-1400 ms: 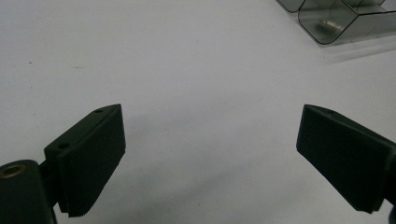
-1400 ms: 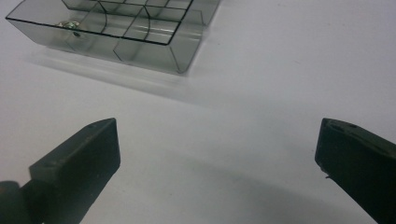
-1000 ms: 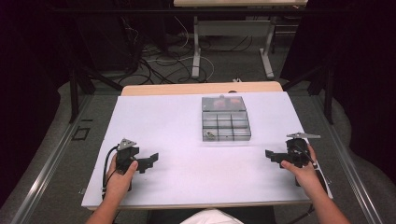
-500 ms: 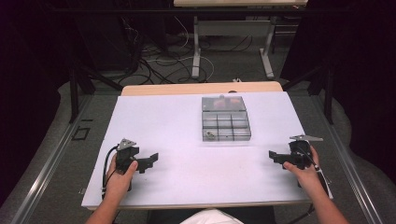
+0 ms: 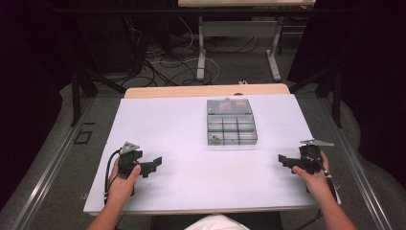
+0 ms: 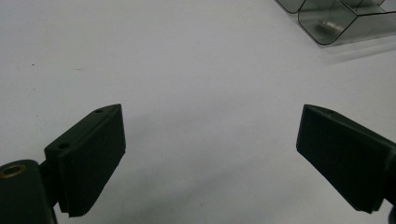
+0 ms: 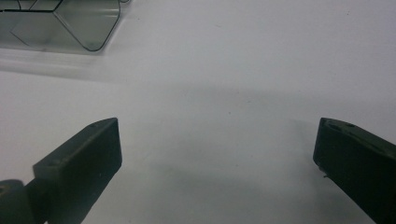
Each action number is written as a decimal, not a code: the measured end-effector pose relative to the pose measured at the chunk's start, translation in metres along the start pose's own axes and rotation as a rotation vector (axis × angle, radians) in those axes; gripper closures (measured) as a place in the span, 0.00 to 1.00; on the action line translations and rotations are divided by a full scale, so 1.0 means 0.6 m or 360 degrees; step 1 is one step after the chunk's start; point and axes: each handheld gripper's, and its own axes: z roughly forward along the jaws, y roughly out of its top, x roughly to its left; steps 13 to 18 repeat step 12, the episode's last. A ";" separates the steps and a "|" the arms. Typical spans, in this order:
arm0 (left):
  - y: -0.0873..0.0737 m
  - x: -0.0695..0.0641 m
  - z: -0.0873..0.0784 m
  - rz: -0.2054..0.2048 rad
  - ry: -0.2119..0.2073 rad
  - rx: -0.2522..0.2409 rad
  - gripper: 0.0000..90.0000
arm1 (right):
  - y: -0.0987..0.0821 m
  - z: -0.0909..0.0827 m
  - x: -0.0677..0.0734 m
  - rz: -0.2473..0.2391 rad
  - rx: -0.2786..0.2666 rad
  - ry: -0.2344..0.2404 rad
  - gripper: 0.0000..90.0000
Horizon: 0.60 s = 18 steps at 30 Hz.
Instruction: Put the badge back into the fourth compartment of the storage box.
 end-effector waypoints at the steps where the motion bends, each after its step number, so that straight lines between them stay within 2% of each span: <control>1: 0.000 0.000 0.000 -0.0001 0.0001 0.0000 0.09 | 0.000 0.000 0.000 0.0000 -0.0001 0.0002 0.01; 18: -0.001 0.002 -0.001 0.0001 0.0001 -0.0003 0.09 | 0.000 0.002 0.001 0.0004 0.0006 0.0001 0.01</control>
